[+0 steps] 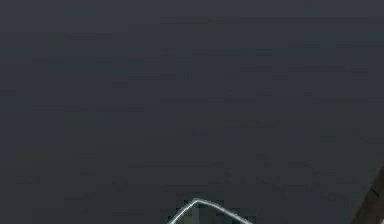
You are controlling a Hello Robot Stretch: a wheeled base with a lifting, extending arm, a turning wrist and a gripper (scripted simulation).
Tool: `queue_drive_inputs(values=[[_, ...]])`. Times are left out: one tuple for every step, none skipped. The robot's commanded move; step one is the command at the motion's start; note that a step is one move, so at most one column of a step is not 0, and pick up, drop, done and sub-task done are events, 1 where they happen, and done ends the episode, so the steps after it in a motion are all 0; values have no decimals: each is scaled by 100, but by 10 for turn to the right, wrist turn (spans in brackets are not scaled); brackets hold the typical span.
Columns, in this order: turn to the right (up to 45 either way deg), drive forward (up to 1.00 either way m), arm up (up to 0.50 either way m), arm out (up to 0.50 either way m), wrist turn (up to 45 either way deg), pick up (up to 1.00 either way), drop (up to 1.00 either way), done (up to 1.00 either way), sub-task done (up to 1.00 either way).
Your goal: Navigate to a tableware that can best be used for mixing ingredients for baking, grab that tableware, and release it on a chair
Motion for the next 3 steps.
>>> queue_drive_inputs(values=[[-450,0,0,0,0,0,0,0,0],[-450,0,0,0,0,0,0,0,0],[-180,0,0,0,0,0,0,0,0]])
